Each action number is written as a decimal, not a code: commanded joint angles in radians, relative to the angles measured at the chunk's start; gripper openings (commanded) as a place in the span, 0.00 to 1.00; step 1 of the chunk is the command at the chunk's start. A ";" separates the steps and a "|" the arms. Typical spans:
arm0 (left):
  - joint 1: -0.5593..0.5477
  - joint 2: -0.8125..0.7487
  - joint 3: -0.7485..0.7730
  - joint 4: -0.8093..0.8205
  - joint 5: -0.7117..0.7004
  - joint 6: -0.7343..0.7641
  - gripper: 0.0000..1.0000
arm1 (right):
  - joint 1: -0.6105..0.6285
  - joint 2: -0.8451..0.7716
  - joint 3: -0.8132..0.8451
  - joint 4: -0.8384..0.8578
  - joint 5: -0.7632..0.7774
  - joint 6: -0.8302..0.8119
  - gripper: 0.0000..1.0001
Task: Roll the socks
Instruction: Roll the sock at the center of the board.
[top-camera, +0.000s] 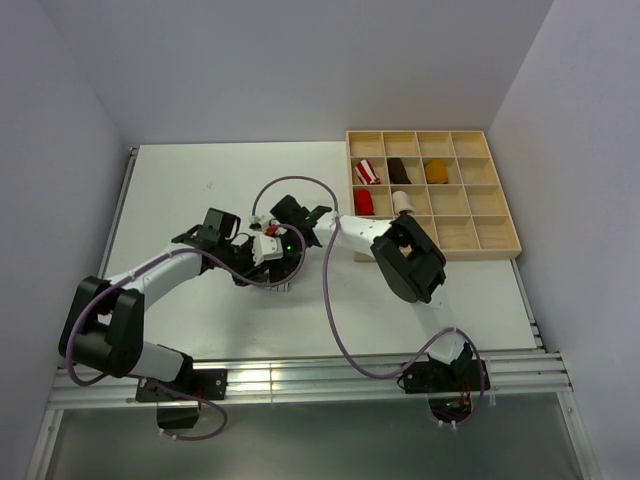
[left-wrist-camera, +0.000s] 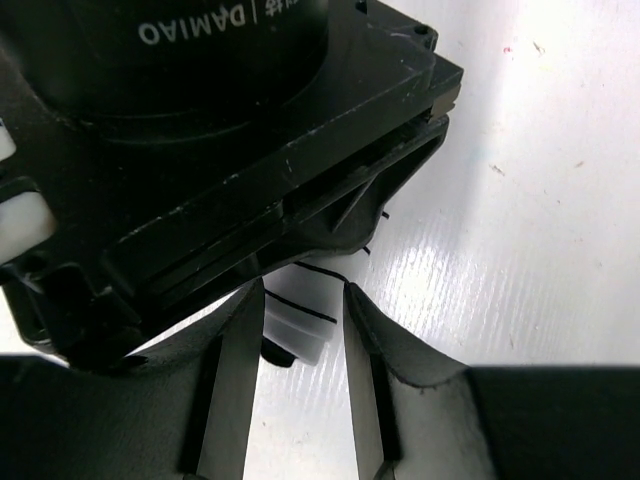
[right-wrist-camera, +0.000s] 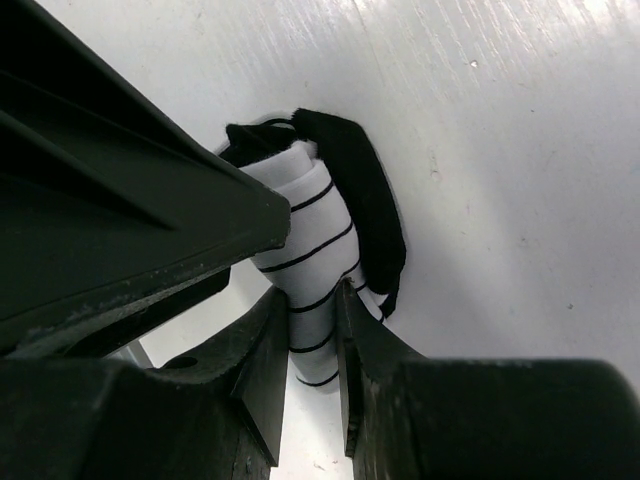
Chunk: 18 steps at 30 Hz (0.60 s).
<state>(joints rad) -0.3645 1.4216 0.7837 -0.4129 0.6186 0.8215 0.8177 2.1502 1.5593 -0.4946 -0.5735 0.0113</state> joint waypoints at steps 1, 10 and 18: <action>-0.010 0.039 -0.018 0.046 0.018 -0.038 0.42 | 0.003 0.050 0.004 -0.041 0.055 -0.024 0.17; -0.010 0.066 -0.052 0.098 -0.003 -0.099 0.38 | -0.003 0.051 -0.013 -0.021 0.060 0.016 0.17; -0.005 0.068 -0.084 0.145 -0.023 -0.142 0.37 | -0.011 0.040 -0.062 0.008 0.061 0.027 0.17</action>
<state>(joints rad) -0.3637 1.4586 0.7216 -0.2512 0.6189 0.7128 0.8001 2.1513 1.5436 -0.4782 -0.5861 0.0624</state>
